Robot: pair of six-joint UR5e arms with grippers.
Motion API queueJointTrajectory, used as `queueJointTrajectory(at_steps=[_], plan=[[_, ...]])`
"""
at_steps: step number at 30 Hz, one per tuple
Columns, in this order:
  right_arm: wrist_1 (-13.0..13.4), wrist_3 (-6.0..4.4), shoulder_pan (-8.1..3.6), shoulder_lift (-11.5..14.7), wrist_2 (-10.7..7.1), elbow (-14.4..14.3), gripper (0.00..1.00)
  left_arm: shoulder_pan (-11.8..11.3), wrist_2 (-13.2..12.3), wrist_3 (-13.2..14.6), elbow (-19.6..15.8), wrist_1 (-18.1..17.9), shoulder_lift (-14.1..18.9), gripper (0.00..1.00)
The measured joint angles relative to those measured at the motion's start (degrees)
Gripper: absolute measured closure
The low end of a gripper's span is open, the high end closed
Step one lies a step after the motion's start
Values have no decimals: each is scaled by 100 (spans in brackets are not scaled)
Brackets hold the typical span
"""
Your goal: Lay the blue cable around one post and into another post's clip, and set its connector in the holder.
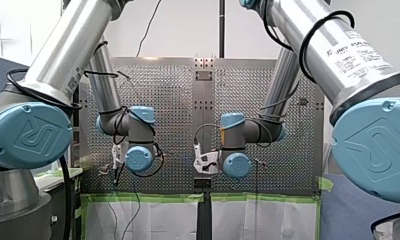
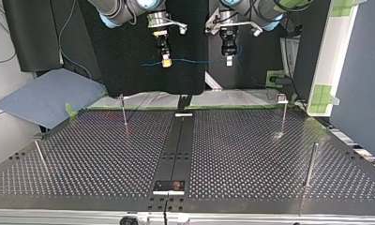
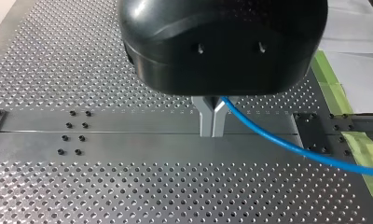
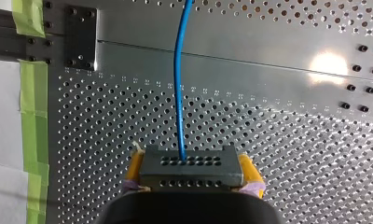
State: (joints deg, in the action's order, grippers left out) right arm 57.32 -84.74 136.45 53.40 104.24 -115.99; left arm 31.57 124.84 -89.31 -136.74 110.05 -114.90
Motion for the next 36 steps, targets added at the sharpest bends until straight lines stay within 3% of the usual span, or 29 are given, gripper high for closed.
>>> queueJointTrajectory(at_steps=[11, 16, 24, 30, 33, 36], plan=[[-42, -43, 13, 41, 42, 42, 100, -45, -41, -15, 26, 28, 25, 100], [-233, -232, 54, 232, 199, 232, 100, -128, -189, -56, 248, 241, 248, 100], [-669, -671, 55, 670, 193, 661, 100, -189, -322, -179, 560, 675, 592, 100], [-940, -940, 8, 940, 194, 779, 100, -418, -444, -455, 588, 970, 746, 100], [-1084, -1059, -21, 1084, 187, 817, 100, -566, -581, -527, 591, 1112, 866, 100], [-1229, -1094, -37, 1230, 163, 908, 100, -717, -714, -545, 594, 1231, 1008, 100]])
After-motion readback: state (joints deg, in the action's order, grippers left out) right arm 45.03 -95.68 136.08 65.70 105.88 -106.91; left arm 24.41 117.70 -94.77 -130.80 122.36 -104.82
